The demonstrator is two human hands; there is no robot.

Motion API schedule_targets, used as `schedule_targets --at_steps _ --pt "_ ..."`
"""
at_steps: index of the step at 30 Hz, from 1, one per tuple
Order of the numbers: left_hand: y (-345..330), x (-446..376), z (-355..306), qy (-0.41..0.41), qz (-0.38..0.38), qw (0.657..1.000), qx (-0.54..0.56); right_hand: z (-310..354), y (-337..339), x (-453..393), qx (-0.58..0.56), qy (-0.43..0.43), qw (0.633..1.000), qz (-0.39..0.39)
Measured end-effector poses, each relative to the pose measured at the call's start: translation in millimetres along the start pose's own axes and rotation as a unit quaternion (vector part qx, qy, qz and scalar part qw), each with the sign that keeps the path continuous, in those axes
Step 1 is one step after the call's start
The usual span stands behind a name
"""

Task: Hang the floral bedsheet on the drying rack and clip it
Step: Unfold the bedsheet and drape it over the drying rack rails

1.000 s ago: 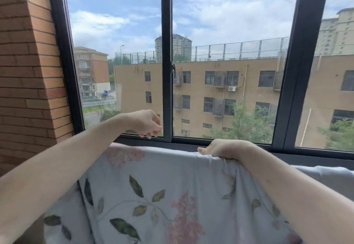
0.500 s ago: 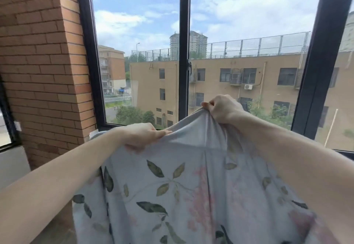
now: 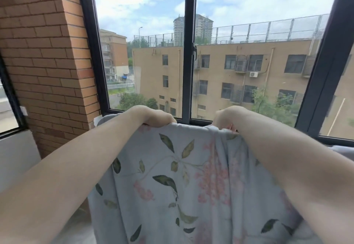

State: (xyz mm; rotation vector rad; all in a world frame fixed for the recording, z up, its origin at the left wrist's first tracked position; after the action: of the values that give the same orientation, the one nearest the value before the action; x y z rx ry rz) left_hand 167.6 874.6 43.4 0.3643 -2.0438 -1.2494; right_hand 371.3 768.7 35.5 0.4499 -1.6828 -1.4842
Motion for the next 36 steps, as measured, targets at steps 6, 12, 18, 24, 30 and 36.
schedule_targets --at_steps 6,12,18,24,30,36 --pt "4.6 1.8 5.2 0.010 -0.016 1.000 -0.025 31.7 33.6 62.4 -0.164 0.141 0.973 -0.085" --pt "6.2 2.5 4.7 0.011 -0.063 0.998 -0.018 -5.6 16.5 165.4 -0.126 0.182 0.937 -0.270" --pt "7.9 4.3 4.3 0.000 -0.087 0.996 0.016 -81.8 -13.6 196.1 -0.114 0.093 0.926 -0.349" --pt "4.5 4.4 3.5 -0.013 -0.079 0.996 0.029 -112.6 -3.3 186.7 -0.209 0.099 0.895 -0.380" --pt "0.3 7.7 6.9 -0.014 -0.040 0.998 0.041 -152.4 47.8 186.2 -0.207 0.029 0.854 -0.477" --pt "-3.9 0.3 -3.8 -0.035 -0.013 0.997 0.068 -186.1 107.3 165.3 -0.171 -0.097 0.838 -0.509"
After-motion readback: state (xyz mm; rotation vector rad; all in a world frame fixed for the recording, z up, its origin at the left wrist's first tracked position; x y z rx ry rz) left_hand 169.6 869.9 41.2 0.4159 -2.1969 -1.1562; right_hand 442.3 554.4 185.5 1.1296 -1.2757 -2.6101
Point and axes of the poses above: each hand's wrist, its own x-axis away from the middle knuckle, its own y-axis out of the back of the hand, z = x × y, the point moved 10 cm from there along -x, towards the middle knuckle, and after that the axes turned 3 degrees about z, right-handed, at the moved point
